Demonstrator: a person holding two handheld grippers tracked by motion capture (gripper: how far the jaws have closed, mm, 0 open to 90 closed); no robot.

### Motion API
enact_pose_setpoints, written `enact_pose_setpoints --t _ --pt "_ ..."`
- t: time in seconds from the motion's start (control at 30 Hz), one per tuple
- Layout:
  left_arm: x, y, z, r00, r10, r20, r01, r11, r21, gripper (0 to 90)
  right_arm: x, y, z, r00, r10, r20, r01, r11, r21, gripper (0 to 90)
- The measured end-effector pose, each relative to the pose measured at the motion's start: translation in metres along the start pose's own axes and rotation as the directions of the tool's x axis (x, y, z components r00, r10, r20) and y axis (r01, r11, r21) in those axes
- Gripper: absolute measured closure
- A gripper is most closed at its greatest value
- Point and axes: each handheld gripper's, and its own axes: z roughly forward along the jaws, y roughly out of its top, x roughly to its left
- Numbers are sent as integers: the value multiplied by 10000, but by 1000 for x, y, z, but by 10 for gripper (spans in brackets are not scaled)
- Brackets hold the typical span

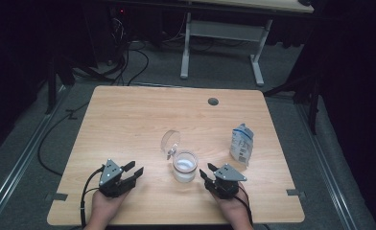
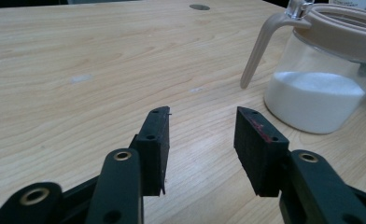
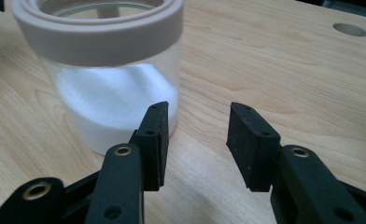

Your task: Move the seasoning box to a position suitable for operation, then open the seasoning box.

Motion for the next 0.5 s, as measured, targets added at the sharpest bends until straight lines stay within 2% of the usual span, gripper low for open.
enact_pose_setpoints --t 0.17,0.33,0.5 --pt "-8 12 6 9999 -32 131 31 10000 23 589 4 1 1 9999 -70 -134 70 10000 -37 606" --pt "-15 26 14 9997 -68 231 70 9999 -92 662 7 2 1 9995 -123 -290 122 9999 -44 652" --pt "-17 38 22 9994 -139 324 137 9999 77 746 10 3 2 9992 -224 -324 223 9997 -36 712"
